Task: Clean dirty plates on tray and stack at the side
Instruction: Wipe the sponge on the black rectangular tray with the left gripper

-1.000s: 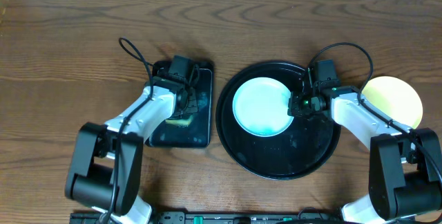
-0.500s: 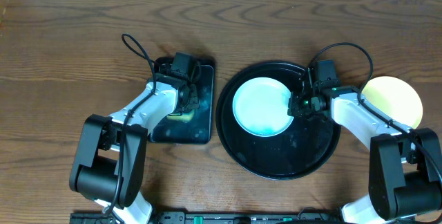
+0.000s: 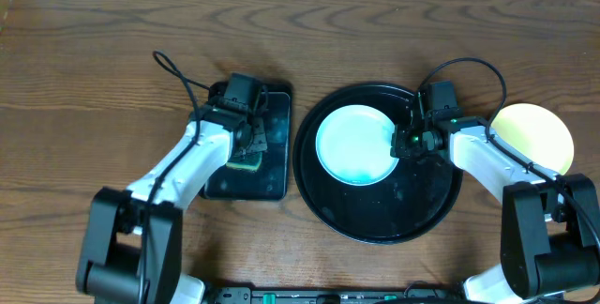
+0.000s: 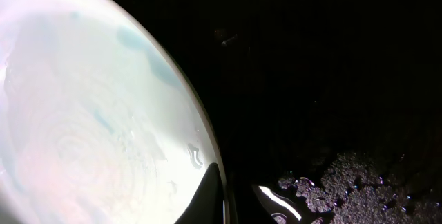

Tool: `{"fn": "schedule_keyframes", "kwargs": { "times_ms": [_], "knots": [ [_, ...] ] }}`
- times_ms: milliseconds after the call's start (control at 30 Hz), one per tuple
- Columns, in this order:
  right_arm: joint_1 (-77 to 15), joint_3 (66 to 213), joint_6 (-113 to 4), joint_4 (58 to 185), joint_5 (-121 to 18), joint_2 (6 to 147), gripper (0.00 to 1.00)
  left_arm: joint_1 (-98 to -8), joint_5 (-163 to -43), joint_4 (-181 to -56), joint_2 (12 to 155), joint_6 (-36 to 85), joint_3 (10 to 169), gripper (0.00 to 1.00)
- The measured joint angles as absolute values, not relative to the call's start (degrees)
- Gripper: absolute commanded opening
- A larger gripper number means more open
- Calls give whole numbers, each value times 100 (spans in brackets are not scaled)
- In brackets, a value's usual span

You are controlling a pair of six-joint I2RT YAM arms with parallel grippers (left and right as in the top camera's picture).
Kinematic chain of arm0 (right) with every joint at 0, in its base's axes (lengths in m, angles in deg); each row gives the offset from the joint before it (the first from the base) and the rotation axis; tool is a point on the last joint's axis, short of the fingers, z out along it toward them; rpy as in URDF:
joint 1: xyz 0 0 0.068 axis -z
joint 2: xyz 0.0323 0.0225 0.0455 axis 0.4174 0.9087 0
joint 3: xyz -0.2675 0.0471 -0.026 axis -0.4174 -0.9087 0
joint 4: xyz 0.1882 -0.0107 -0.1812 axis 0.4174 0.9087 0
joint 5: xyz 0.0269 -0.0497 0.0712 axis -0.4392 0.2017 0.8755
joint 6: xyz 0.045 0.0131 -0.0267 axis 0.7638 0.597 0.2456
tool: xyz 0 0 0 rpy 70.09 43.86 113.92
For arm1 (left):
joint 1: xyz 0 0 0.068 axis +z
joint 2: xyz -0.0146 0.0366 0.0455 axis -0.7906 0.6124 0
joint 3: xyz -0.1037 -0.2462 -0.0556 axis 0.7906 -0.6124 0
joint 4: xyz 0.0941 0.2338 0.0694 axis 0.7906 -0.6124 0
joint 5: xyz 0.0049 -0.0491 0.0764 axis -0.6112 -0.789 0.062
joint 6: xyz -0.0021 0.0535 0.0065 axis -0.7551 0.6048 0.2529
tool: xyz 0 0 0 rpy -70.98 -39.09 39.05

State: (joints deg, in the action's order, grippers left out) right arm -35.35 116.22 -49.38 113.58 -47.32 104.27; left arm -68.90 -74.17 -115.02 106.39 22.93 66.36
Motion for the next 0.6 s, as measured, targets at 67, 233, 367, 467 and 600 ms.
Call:
{"fn": "schedule_keyframes", "kwargs": {
  "times_ms": [67, 233, 367, 467, 600],
  "knots": [
    [-3535, 11622, -4938, 11358, -4734, 10427, 1, -6890, -7433, -11513, 10558, 2295, 6636, 8],
    [-3535, 11622, -4938, 11358, -4734, 10427, 1, -6890, -7481, -11510, 10547, 2311, 6625, 34],
    [-3535, 11622, -4938, 11358, -4732, 10427, 1, -6890, -7492, -11401, 10547, 2271, 6621, 38],
    [-3535, 11622, -4938, 11358, -4734, 10427, 1, -6890, -7406, -11248, 10547, 2271, 6618, 38],
    [-3535, 11622, -4938, 11358, -4734, 10427, 1, -6890, -7323, -11003, 10549, 2271, 6614, 38]
  ]
}}
